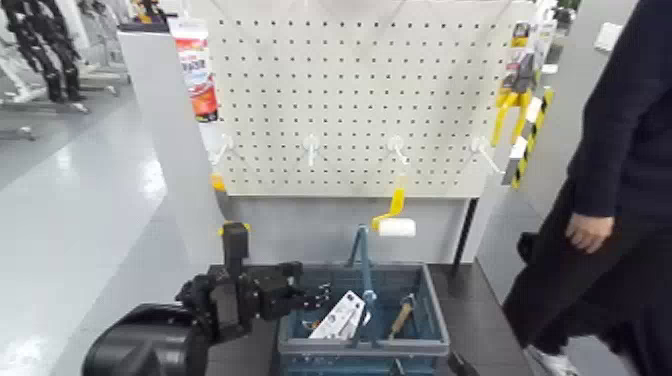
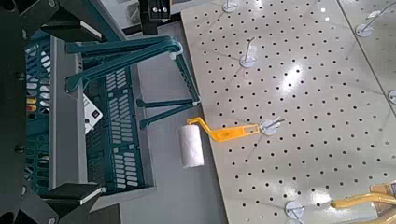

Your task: Put the blue scissors into the crate.

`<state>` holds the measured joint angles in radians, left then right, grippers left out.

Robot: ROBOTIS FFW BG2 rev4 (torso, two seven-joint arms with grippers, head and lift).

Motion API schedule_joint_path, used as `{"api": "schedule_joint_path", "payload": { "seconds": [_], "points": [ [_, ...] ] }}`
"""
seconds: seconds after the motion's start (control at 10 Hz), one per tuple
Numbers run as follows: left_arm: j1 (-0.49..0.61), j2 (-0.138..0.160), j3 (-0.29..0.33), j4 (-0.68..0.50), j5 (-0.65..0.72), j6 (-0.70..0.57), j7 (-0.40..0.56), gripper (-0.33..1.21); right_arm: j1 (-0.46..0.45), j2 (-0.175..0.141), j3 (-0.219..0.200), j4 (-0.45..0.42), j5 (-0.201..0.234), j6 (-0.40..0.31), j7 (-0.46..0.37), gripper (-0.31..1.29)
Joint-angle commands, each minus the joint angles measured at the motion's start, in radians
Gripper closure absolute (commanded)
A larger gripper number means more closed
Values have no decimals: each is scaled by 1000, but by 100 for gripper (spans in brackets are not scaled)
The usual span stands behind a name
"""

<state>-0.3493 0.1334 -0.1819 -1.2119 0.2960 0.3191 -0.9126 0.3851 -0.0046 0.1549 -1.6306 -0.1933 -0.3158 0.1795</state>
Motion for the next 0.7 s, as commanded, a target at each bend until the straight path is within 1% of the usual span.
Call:
{"api": "schedule_joint_path", "payload": {
  "seconds": [0.1, 0.2, 0.3, 0.4, 0.5, 0.6, 0.7],
  "points": [
    [7, 0, 2, -11, -1, -6, 5, 2, 1, 0, -3, 0, -2, 0, 0, 15],
    [30, 3, 5, -54, -8, -31, 44, 2, 1, 0, -3, 0, -3, 0, 0, 15],
    [62, 5, 12, -127, -51, -60, 107, 2, 3, 0, -5, 0, -5, 0, 0, 15],
    [105, 12, 18, -221, -118, -80, 176, 2, 3, -2, -5, 0, -6, 0, 0, 15],
    [165, 15, 36, -298, -124, -81, 239, 2, 3, -2, -6, 0, -6, 0, 0, 15],
    [214, 6, 64, -342, -126, -104, 282, 2, 4, 0, -8, 0, -6, 0, 0, 15],
    [266, -2, 81, -391, -124, -144, 351, 2, 6, 0, -8, -2, -6, -2, 0, 15]
  ]
}}
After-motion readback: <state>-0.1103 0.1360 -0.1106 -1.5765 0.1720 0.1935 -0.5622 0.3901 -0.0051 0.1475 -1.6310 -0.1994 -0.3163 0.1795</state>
